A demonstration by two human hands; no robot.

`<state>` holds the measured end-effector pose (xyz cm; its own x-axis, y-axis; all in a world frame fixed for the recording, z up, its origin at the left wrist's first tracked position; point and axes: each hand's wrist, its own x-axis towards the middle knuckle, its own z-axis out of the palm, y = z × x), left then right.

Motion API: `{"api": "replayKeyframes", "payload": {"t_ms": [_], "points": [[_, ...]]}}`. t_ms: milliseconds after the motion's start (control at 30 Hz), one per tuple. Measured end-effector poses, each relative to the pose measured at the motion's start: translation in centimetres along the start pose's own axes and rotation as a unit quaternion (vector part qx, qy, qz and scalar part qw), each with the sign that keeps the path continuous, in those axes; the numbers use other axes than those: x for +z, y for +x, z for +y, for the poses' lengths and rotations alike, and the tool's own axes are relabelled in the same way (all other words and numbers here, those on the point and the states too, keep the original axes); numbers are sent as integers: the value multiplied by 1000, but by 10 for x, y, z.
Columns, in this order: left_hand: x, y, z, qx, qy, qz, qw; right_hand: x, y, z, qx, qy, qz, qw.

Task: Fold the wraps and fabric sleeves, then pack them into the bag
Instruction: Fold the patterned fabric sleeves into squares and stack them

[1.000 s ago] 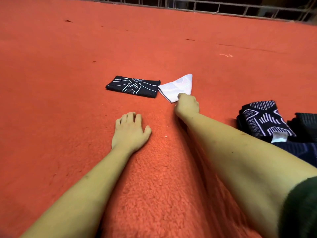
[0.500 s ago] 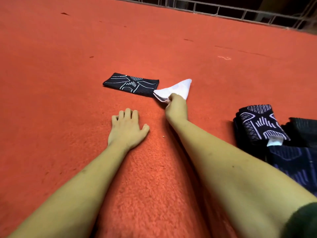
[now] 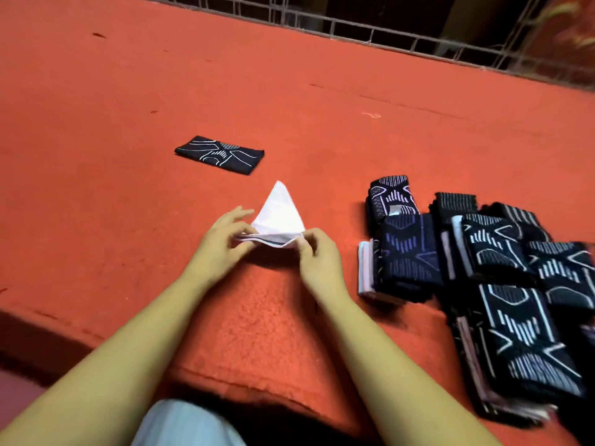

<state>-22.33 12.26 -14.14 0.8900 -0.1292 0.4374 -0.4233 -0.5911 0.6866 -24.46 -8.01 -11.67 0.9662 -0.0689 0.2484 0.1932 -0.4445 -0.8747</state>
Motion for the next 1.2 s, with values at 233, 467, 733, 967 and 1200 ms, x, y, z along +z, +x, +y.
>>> {"api": "replayKeyframes", "payload": {"t_ms": [233, 467, 733, 967, 1200], "points": [[-15, -70, 78, -14, -47, -63, 997, -50, -75, 13, -52, -2, -106, 993], [-17, -127, 106, -59, -111, -107, 986, -76, -118, 19, -35, 100, -177, 979], [-17, -138, 103, -115, -189, -106, 969, -79, -124, 8, -29, 114, -207, 971], [-18, -151, 92, -138, -239, -93, 957, -58, -99, -9, 188, 192, -105, 957], [-19, -153, 91, -114, -192, -139, 965, -27, -49, -42, 232, -110, -229, 939]]}}
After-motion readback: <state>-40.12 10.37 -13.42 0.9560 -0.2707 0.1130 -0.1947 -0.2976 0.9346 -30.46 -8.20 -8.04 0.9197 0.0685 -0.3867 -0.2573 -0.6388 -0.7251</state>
